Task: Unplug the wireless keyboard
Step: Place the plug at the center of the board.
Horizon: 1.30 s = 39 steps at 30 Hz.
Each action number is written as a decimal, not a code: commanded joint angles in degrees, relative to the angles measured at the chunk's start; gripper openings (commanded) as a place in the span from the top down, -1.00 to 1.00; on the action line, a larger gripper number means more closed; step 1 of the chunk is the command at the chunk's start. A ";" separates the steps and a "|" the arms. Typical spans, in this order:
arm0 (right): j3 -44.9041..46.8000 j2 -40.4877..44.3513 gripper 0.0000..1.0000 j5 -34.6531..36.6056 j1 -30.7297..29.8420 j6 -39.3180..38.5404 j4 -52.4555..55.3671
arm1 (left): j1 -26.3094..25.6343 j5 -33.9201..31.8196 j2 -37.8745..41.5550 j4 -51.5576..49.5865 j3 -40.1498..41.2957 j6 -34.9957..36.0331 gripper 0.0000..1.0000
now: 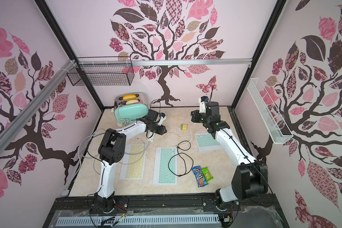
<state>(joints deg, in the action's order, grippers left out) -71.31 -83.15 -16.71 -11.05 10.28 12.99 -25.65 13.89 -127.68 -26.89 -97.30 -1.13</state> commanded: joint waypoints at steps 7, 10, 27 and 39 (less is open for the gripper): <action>3.29 -2.78 1.00 -2.67 0.24 8.60 -3.67 | -1.35 -4.20 -4.57 -4.66 -5.35 -1.48 0.27; 4.22 -3.88 1.00 -3.72 0.24 10.29 -3.59 | -1.57 -4.31 -4.78 -6.05 -6.69 -1.48 0.05; 5.22 -8.90 1.00 -4.36 0.24 12.55 -1.33 | -1.25 -3.77 7.64 -6.18 -2.21 -1.40 -0.20; -3.93 -23.38 1.00 -6.38 -0.56 13.88 2.44 | 0.34 0.19 23.09 3.36 16.73 -2.94 -0.21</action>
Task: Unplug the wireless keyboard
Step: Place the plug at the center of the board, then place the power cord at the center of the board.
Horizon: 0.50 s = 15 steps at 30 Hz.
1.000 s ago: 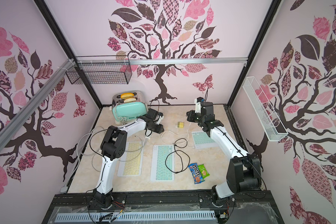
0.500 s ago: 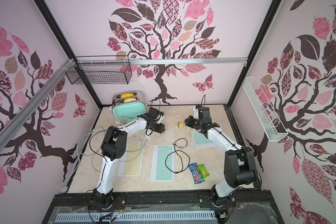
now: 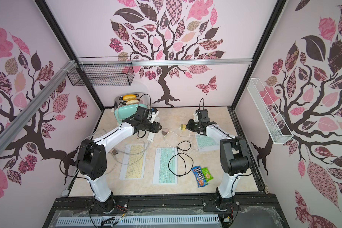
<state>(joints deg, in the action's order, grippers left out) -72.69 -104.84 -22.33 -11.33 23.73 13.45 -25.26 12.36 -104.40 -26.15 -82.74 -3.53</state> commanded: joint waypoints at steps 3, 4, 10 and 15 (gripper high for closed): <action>-3.73 -3.08 1.00 -0.45 -0.36 0.53 2.55 | -0.11 3.35 -1.17 2.16 2.24 -0.35 -0.18; -4.03 -3.30 1.00 -0.36 -0.36 0.45 2.85 | -0.13 4.69 -1.53 2.50 2.45 -0.44 -0.18; -3.94 -2.94 1.00 -0.26 -0.36 0.40 4.04 | -2.08 6.97 -5.68 4.53 1.12 2.50 -0.22; -2.69 0.47 1.00 -0.10 -0.36 0.25 5.59 | -4.25 5.45 -13.45 0.38 -7.00 9.94 -0.21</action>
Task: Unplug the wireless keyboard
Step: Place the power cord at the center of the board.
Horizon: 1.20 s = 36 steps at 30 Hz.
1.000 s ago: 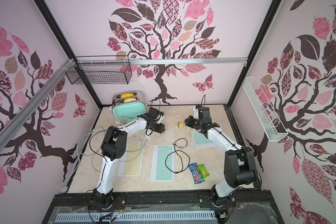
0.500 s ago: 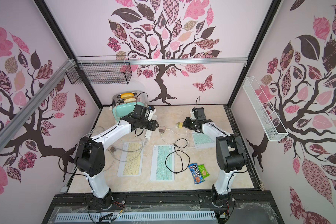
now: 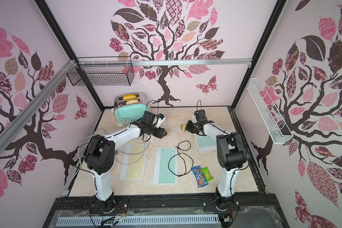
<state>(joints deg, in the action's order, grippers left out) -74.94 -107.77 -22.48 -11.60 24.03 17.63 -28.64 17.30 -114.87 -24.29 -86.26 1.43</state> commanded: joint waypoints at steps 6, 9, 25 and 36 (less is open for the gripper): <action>-0.40 7.08 1.00 -0.27 -0.05 -0.30 3.62 | -1.80 3.60 -8.77 -2.35 -9.70 9.34 -0.23; -0.05 9.06 1.00 -0.46 -0.09 -0.06 4.19 | -2.99 3.57 -11.48 -4.57 -12.83 11.97 -0.22; 4.74 22.61 1.00 4.92 -0.01 4.57 1.07 | -4.23 2.72 -19.50 -7.96 -22.83 12.90 0.56; 4.24 27.42 1.00 6.63 1.09 7.84 -1.63 | -4.15 1.78 -16.38 -6.44 -24.31 9.66 1.00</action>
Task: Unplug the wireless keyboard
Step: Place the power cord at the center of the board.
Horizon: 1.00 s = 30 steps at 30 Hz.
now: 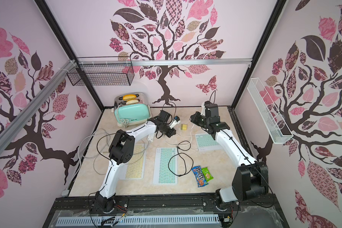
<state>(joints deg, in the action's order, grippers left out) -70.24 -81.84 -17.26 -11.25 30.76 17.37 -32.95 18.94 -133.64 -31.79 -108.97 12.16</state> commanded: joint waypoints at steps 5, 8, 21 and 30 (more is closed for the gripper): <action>-0.31 0.26 0.96 -0.90 3.07 4.08 -3.96 | 0.57 0.67 6.50 1.97 -1.21 -1.67 1.00; -1.25 -0.83 0.96 -2.81 3.62 5.61 -5.00 | 0.54 3.75 8.57 1.81 0.29 -0.87 1.00; -0.59 -8.39 0.80 -0.12 3.69 2.78 0.14 | 2.36 -1.89 3.58 -4.15 0.41 0.25 -0.19; 0.53 -12.63 0.76 -1.21 3.69 1.77 -0.04 | 1.72 -2.01 -1.68 -6.50 -1.76 5.09 -0.27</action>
<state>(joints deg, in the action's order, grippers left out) -70.26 -94.87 -18.26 -7.64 33.67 17.37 -30.81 17.10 -134.39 -36.99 -108.16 14.55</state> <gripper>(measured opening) 0.116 0.638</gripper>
